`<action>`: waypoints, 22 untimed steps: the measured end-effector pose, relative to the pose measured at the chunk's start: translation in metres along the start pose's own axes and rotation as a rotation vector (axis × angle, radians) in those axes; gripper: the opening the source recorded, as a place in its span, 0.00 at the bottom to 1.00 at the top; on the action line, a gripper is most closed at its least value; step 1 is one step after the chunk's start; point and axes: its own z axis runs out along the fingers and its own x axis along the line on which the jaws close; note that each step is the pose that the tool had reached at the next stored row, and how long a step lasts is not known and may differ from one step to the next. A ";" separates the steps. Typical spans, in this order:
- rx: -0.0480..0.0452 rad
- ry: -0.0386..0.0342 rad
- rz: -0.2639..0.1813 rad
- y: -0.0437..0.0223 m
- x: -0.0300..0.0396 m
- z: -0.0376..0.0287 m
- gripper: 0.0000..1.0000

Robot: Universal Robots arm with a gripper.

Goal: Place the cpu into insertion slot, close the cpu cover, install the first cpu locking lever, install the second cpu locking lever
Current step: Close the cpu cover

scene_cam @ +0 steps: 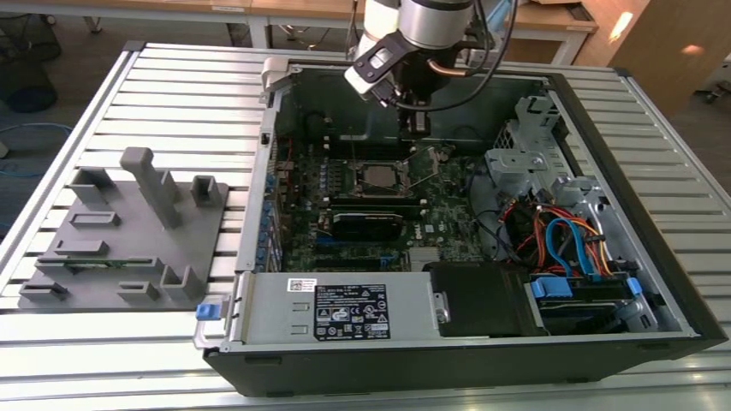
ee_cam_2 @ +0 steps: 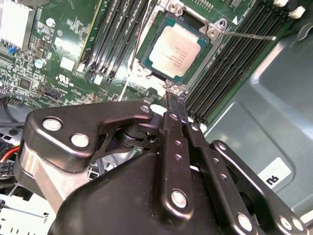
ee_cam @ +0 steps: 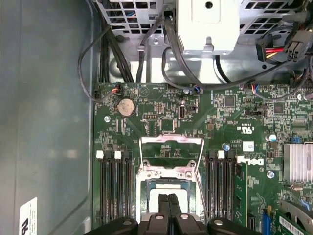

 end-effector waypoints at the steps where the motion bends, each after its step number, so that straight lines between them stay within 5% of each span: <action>1: 0.0001 -0.0001 -0.002 0.0008 0.0000 0.0002 0.10; 10: 0.0018 0.0001 -0.020 0.0109 0.0000 0.0007 0.10; 22: 0.0018 0.0001 -0.020 0.0135 0.0001 0.0007 0.10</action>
